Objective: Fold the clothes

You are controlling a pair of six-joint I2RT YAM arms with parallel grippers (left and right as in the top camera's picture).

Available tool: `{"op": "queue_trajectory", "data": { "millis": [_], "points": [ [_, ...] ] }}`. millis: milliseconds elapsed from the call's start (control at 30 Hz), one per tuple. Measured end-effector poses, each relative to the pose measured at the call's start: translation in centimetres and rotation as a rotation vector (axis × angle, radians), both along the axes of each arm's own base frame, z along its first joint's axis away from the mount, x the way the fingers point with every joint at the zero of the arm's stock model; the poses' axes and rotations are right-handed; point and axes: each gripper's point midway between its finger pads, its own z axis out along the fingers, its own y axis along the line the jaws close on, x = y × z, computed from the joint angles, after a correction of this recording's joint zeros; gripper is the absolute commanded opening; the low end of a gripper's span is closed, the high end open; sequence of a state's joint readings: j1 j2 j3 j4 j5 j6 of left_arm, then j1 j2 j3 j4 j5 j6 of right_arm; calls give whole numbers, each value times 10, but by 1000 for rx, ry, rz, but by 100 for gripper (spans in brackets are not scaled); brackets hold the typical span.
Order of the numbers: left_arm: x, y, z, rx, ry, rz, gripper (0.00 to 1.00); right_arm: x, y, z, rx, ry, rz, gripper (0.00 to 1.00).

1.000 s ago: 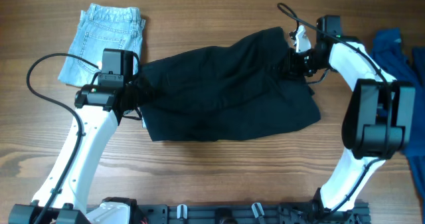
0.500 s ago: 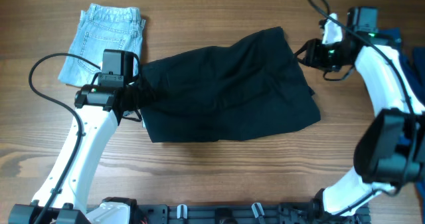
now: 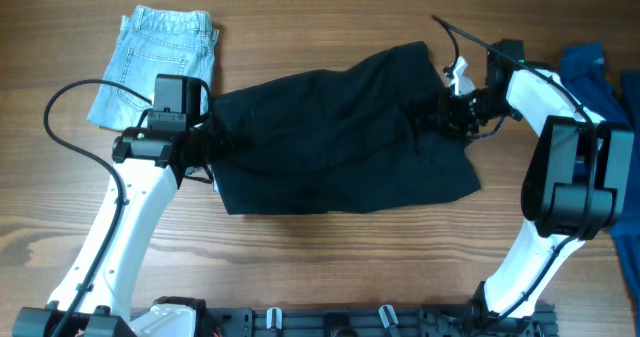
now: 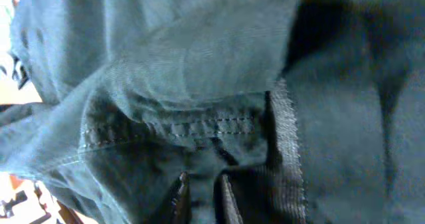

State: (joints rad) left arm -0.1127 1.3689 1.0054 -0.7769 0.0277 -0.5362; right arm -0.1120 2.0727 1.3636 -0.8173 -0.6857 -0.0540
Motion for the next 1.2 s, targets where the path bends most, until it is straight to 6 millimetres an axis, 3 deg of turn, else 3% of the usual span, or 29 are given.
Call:
{"op": "queue_trajectory", "data": {
  "millis": [200, 367, 467, 567, 733, 867, 900, 967, 1000, 1100, 1200],
  "points": [
    [0, 0, 0, 0, 0, 0, 6, 6, -8, 9, -28, -30, -27, 4],
    [0, 0, 0, 0, 0, 0, 5, 14, -44, 50, -150, -123, -124, 4],
    [0, 0, 0, 0, 0, 0, 5, 12, -50, 70, -187, -155, -153, 4],
    [0, 0, 0, 0, 0, 0, 6, 4, -52, 69, -212, -116, -165, 4],
    [0, 0, 0, 0, 1, 0, 6, -16, -87, 52, -413, 38, -308, 4],
    [0, 0, 0, 0, 0, 0, 5, -39, -100, 48, -490, 148, -351, 4],
    [0, 0, 0, 0, 1, 0, 5, -46, -100, 47, -498, 175, -344, 6],
    [0, 0, 0, 0, 1, 0, 5, -49, -101, 47, -508, 185, -343, 22],
    [0, 0, 0, 0, 1, 0, 5, -46, -101, 47, -501, 175, -346, 40],
    [0, 0, 0, 0, 1, 0, 5, -20, -81, 53, -387, 48, -293, 61],
    [0, 0, 0, 0, 0, 0, 6, 3, -57, 51, -327, -73, -256, 68]
  ]
}}
